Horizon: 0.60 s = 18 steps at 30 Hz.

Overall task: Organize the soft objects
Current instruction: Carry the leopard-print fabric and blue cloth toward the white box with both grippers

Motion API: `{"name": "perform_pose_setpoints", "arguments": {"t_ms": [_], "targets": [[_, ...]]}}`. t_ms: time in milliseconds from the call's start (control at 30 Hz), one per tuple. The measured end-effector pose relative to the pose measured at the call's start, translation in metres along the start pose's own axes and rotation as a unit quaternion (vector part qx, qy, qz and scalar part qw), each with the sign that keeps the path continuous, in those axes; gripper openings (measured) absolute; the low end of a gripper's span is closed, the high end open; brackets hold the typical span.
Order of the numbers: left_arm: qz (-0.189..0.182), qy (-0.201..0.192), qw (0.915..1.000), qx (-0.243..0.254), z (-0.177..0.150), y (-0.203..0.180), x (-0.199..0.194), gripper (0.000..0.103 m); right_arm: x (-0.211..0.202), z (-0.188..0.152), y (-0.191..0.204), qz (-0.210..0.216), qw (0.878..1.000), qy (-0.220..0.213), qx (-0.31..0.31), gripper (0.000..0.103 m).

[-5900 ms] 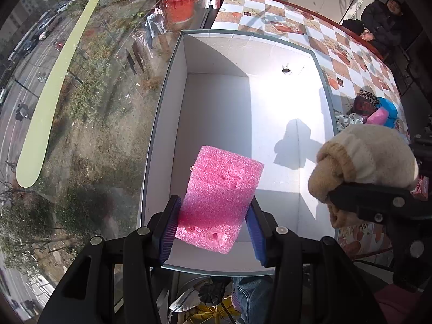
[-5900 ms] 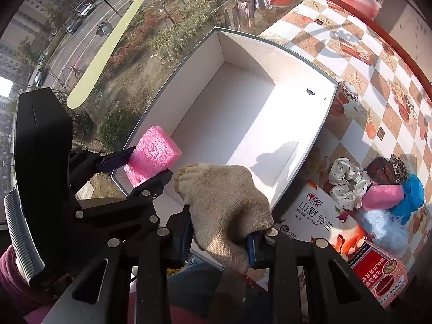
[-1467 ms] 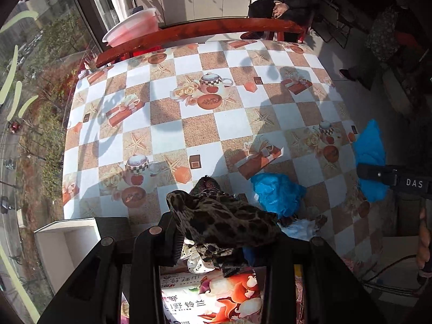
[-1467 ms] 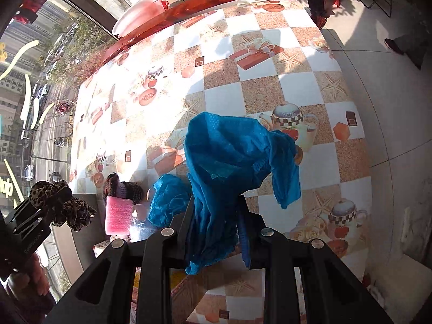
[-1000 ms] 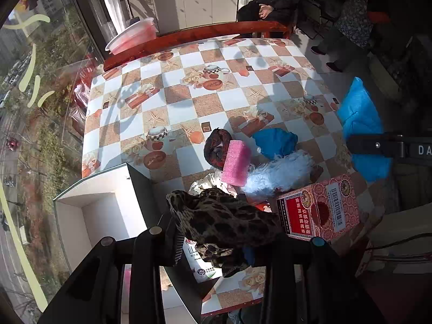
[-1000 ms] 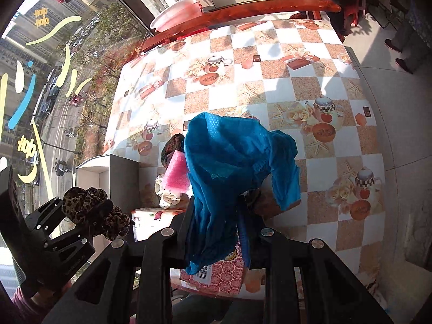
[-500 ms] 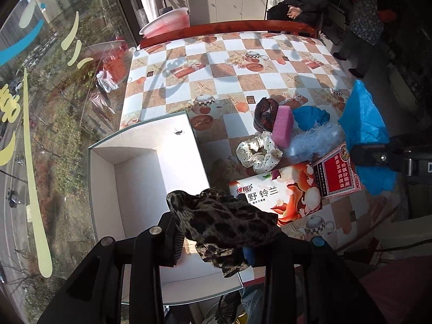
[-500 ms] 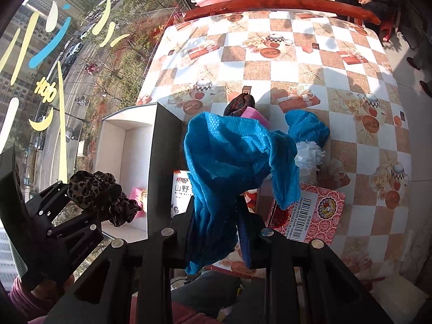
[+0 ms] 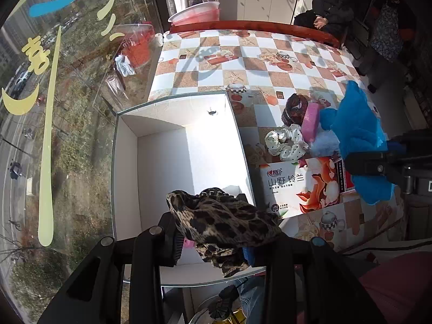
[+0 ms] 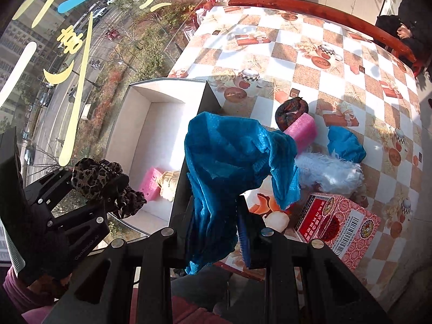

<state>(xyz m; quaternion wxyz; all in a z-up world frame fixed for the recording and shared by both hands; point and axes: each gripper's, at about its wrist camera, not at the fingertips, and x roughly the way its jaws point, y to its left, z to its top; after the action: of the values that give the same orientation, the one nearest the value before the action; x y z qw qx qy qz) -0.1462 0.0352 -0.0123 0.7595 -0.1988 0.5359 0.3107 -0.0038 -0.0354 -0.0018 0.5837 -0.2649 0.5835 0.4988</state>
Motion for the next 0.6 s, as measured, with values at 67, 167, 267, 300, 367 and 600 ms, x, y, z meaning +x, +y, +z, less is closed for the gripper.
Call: {"name": "perform_pose_setpoints", "arguments": {"t_ms": [67, 167, 267, 300, 367, 600], "targets": [[0.003, -0.001, 0.9999, -0.011, -0.003, 0.006, -0.001, 0.038, 0.002, 0.002, 0.006, 0.000, 1.000, 0.003, -0.012, 0.028], [0.007, 0.000, 0.9996, -0.026, -0.007, 0.014, -0.002, 0.038, 0.005, 0.004, 0.017, 0.000, 1.000, 0.007, -0.031, 0.028], [0.011, 0.002, 0.9993, -0.036, -0.011, 0.019, -0.001, 0.038, 0.008, 0.006, 0.026, 0.000, 0.999, 0.012, -0.047, 0.028], [0.012, 0.002, 0.9992, -0.038, -0.012, 0.021, -0.001, 0.038, 0.009, 0.006, 0.029, 0.000, 0.999, 0.013, -0.052, 0.028], [0.014, 0.003, 0.9990, -0.042, -0.014, 0.023, -0.001, 0.038, 0.010, 0.007, 0.034, 0.000, 0.998, 0.014, -0.062, 0.028], [0.019, 0.004, 0.9984, -0.053, -0.020, 0.028, -0.002, 0.038, 0.014, 0.006, 0.046, -0.001, 0.996, 0.019, -0.086, 0.028]]}}
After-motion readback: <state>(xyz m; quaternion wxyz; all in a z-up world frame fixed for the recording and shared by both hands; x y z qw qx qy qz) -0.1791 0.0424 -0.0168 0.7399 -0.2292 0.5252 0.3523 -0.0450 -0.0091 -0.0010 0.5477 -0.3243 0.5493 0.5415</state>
